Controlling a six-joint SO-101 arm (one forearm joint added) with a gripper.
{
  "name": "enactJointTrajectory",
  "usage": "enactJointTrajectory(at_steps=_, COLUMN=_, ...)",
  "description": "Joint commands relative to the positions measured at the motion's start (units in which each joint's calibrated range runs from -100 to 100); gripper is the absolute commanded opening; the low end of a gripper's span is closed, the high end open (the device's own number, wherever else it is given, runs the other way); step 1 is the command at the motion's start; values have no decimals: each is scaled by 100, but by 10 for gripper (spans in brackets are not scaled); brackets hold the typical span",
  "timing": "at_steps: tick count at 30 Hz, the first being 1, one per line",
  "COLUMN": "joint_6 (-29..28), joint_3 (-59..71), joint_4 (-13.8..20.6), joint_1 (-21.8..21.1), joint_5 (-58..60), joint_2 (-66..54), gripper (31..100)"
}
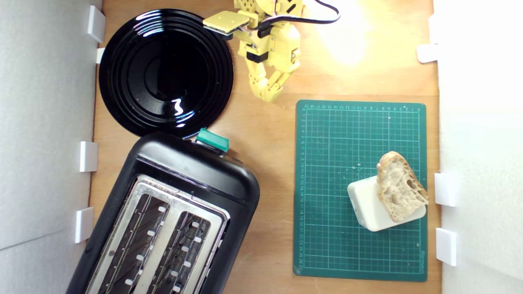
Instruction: Pick bread and place in toaster
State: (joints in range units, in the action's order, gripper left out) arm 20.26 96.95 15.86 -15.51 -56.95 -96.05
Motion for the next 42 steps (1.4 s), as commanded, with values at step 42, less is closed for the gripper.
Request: enactJointTrajectory(at_steps=42, joint_6=-773, joint_3=-857, joint_4=-634, joint_1=-898, joint_5=5550, joint_2=4838, gripper=422)
